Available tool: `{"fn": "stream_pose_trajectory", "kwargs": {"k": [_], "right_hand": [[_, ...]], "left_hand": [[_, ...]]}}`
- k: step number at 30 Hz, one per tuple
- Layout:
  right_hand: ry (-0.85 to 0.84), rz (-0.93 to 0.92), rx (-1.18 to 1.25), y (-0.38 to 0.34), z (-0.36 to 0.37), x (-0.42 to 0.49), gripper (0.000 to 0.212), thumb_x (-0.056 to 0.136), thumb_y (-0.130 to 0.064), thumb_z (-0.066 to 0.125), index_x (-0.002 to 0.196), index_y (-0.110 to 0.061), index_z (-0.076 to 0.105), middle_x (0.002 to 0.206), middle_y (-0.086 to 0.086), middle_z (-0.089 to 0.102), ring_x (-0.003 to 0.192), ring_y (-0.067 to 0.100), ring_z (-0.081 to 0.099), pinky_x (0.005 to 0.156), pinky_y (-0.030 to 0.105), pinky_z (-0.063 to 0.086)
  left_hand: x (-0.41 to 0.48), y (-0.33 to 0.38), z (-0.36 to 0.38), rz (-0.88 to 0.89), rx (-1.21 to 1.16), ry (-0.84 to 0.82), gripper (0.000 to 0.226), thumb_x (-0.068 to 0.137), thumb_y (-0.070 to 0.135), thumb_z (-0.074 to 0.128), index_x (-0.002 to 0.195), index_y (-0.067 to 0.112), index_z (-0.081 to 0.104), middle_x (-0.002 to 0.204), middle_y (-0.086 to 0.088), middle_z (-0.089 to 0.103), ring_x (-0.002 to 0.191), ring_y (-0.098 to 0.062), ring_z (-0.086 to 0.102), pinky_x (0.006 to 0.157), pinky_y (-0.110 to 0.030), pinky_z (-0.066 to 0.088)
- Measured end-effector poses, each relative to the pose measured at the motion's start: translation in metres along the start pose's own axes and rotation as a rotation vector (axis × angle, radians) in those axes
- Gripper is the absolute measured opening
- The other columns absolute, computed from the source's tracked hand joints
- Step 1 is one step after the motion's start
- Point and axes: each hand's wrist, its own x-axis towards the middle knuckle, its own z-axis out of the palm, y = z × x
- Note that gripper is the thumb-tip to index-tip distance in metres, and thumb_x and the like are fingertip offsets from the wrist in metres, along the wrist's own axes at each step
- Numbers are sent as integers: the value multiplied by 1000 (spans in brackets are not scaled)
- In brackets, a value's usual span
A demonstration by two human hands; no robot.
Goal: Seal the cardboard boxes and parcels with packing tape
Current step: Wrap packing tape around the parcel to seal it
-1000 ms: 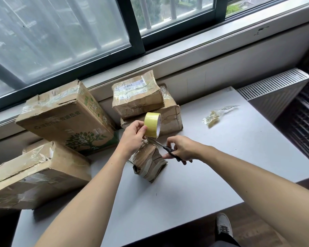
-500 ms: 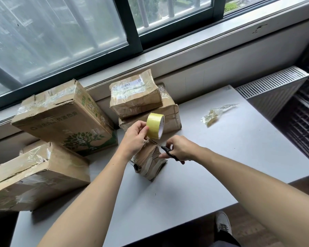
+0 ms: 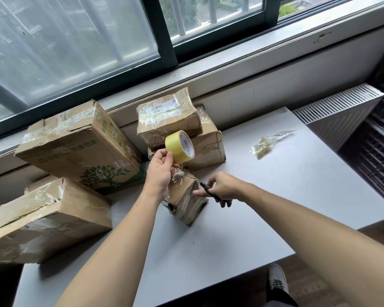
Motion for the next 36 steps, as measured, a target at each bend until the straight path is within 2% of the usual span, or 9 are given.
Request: {"fn": "stream_pose_trajectory", "kwargs": {"k": [8,11,14,18,22,27,30,32,36], "right_hand": [[-33,252,275,23,-2,0,54,92,-52,65,119,-6,56,93,10,54,68,22,60,55,26,53],[52,183,211,34,-8,-2,20,98,-25,57,101,-6,65,82,8,56,60,21,59,56,27,54],[226,140,-103,47,-13,-2,17,90,-7,47,85,-2,63,69,12,61,51,27,66,46,31,56],[253,131,-283,58,-17,-1,10,90,-2,46,85,-5,55,86,16,58,57,34,65,58,44,61],[317,178,-392,71,-20,0,8,95,-6,47,89,-10,47,91,10,50,74,30,51,56,29,38],[342,247,-337,93,-26,-5,24,93,-8,47,71,-13,38,82,7,47,77,31,50,59,29,37],[409,226,-189,101,-38,-5,20,95,-11,46,108,-8,61,111,15,60,97,35,59,75,33,48],[443,177,-111,107,-45,-7,36,98,-17,45,132,-12,54,123,14,62,110,33,59,86,37,51],[450,70,-37,112,-55,-16,44,97,-18,48,140,-16,43,116,12,66,110,31,58,86,39,51]], "left_hand": [[-4,6,4,63,53,-25,12,106,15,44,110,16,56,91,2,66,73,-3,62,62,-13,46],[-3,9,5,127,205,-92,14,104,11,47,109,14,61,93,1,68,79,-6,64,68,-13,49],[2,8,9,163,431,-166,13,102,17,53,104,21,65,96,0,71,89,-14,68,84,-30,54],[2,5,21,226,657,-228,10,100,22,56,98,25,66,91,2,71,88,-14,65,87,-33,52],[0,-2,38,295,891,-276,7,97,26,60,94,31,64,88,13,68,81,-6,61,84,-28,49],[-7,-10,72,372,1130,-356,11,96,29,60,101,23,69,98,4,71,93,-18,63,80,-29,46],[-9,-18,93,415,1255,-380,14,96,29,59,103,22,69,105,3,70,99,-19,61,79,-30,44],[-8,-29,104,364,1287,-428,14,96,27,58,103,20,69,107,1,69,102,-21,60,80,-33,45],[-7,-56,121,222,1275,-507,15,96,21,55,103,18,68,110,-1,68,105,-26,61,84,-39,50]]}}
